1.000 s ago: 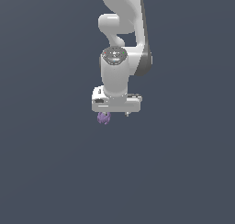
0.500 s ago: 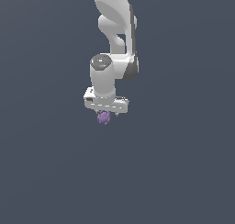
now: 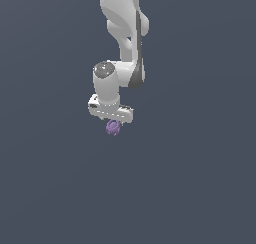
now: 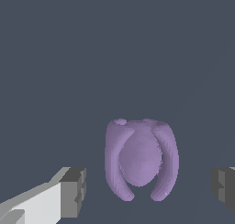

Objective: Pick up the object and move it to a goal position.

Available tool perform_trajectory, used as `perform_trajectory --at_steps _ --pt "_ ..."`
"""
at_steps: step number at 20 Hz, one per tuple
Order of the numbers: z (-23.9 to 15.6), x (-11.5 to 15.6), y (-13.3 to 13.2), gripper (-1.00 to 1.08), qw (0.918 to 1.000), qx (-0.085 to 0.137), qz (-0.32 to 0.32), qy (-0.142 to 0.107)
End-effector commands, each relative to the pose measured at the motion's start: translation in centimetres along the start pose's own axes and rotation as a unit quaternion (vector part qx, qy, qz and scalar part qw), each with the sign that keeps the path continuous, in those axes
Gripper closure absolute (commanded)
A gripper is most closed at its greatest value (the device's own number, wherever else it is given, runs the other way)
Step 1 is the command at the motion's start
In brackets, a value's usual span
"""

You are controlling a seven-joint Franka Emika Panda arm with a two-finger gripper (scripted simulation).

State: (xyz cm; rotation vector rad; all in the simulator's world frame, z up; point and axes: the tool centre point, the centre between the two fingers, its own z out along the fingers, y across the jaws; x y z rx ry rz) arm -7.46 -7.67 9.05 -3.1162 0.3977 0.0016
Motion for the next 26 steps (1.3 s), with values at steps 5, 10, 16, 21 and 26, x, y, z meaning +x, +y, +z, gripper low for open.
perform_trajectory --at_steps 5,10,16,21,26 --pt "0.5 0.0 0.0 -0.92 1.0000 0.000 0.000 0.000" --pt "2.7 -0.1 0.1 -0.92 1.0000 0.000 0.001 0.000" --pt "4.8 -0.1 0.1 -0.92 1.0000 0.000 0.002 0.000" --pt "5.1 -0.1 0.1 1.08 1.0000 0.000 0.002 0.000" --pt "5.1 -0.1 0.1 1.08 1.0000 0.000 0.002 0.000"
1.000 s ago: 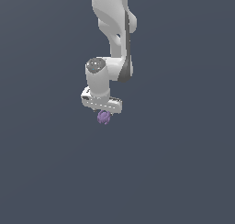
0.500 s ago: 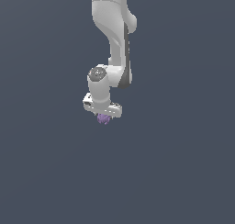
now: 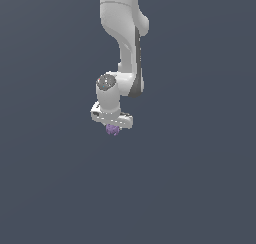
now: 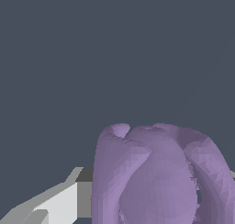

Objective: Pick up the object and move it to a goal position.

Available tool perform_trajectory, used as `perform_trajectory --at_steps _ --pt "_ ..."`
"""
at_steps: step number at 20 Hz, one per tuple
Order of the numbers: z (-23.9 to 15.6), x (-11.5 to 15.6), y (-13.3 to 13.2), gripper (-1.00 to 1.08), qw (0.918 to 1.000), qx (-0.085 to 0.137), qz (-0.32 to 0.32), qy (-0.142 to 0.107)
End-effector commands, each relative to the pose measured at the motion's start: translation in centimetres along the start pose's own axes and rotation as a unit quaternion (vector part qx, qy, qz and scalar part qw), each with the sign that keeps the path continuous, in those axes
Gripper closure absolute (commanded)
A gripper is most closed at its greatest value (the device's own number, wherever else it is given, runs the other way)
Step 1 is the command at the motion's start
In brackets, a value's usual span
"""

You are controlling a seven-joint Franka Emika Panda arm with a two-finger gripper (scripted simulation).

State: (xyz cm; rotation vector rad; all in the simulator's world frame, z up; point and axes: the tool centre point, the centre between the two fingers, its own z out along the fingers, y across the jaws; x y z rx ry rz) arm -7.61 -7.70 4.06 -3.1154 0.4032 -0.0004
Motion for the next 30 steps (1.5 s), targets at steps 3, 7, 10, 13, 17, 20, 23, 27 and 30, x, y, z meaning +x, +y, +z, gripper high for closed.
perform_trajectory --at_steps 3,7,10,13,17,20,23,27,30 --pt "0.1 0.0 0.0 1.08 1.0000 0.000 0.000 0.000" --pt "-0.1 -0.1 0.0 1.08 1.0000 0.000 0.000 0.000" --pt "-0.5 -0.6 0.0 1.08 1.0000 0.000 0.000 0.000" --pt "-1.2 -1.3 0.0 1.08 1.0000 0.000 0.000 0.000" --pt "-2.6 -2.7 0.0 1.08 1.0000 0.000 0.000 0.000" --pt "-3.8 -4.0 -0.1 1.08 1.0000 0.000 0.000 0.000" --pt "-5.1 -5.2 -0.1 1.08 1.0000 0.000 0.000 0.000" --pt "-6.3 -6.3 -0.1 1.08 1.0000 0.000 0.000 0.000" --pt "-6.9 -6.8 -0.1 1.08 1.0000 0.000 0.000 0.000"
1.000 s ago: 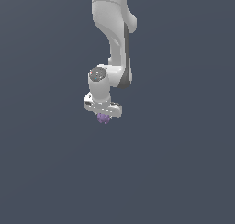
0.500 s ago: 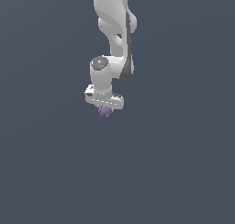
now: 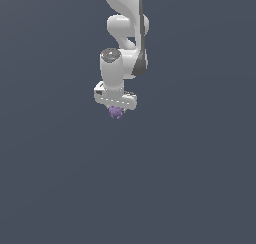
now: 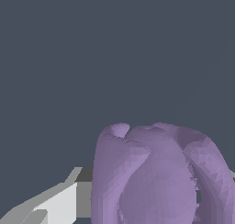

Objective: Pick up the object and move it to a goal position.

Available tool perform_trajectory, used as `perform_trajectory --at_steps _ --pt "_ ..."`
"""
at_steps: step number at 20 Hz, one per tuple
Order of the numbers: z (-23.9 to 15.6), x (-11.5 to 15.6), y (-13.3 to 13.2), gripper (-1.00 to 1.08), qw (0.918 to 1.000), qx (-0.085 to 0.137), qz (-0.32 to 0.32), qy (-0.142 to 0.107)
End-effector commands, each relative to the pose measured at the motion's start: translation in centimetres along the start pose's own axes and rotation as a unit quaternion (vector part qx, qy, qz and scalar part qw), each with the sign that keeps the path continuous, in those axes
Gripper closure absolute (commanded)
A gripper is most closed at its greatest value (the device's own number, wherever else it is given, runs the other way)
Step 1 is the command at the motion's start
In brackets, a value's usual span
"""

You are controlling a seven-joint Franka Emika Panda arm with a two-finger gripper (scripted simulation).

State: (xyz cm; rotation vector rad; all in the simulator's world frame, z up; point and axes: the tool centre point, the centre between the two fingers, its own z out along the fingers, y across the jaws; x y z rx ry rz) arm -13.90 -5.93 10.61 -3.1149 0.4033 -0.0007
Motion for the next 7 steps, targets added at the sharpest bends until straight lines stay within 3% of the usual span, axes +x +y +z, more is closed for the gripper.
perform_trajectory --at_steps 1,7 --pt "-0.45 -0.44 -0.01 1.08 1.0000 0.000 0.000 0.000" --pt "-0.75 -0.59 -0.02 1.08 1.0000 0.000 0.000 0.000"
